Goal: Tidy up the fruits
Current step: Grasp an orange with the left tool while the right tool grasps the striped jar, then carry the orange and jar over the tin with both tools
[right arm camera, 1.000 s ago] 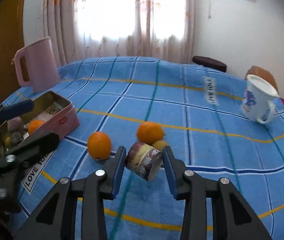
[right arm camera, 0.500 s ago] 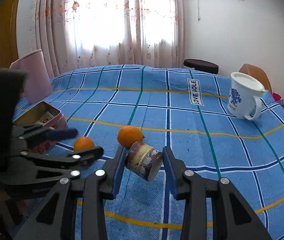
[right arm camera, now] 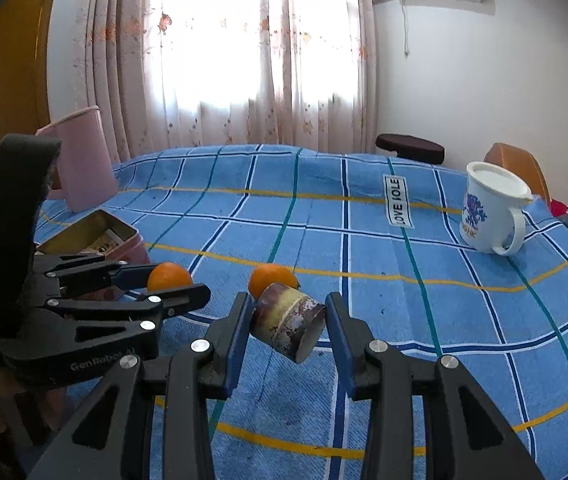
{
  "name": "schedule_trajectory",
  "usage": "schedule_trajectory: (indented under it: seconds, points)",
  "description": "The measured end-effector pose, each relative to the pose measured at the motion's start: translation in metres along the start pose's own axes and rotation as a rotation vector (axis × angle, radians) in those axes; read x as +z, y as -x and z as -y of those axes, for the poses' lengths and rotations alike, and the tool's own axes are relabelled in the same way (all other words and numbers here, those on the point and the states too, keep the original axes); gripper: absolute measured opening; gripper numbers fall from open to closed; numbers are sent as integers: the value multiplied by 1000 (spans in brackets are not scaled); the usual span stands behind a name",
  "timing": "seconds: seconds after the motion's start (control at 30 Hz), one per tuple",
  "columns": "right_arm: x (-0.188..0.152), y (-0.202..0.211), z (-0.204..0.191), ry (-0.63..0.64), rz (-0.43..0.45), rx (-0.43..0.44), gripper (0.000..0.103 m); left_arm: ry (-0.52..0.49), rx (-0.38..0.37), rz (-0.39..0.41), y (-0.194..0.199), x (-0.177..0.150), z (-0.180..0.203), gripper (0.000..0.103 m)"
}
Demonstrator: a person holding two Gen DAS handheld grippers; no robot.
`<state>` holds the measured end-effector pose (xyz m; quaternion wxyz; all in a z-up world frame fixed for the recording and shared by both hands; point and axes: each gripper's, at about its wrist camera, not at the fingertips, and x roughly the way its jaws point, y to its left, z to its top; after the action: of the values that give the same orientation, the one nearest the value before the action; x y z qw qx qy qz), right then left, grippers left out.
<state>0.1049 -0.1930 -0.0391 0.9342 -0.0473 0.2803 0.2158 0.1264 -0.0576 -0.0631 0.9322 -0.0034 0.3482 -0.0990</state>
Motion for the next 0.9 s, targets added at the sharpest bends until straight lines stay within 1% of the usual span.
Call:
schedule_trajectory:
  seconds: [0.1,0.3,0.77,0.9]
  points:
    - [0,3,-2,6,17,9,40,-6,15,46,8,0,1,40]
    - [0,10,-4,16,56,19,40,-30,49,107,17,1,7,40]
    - [-3,22,-8,39,127,38,40,-43,89,210,35,-3,11,40]
    - [-4,25,-9,48,145,43,40,-42,91,226,38,-4,11,40]
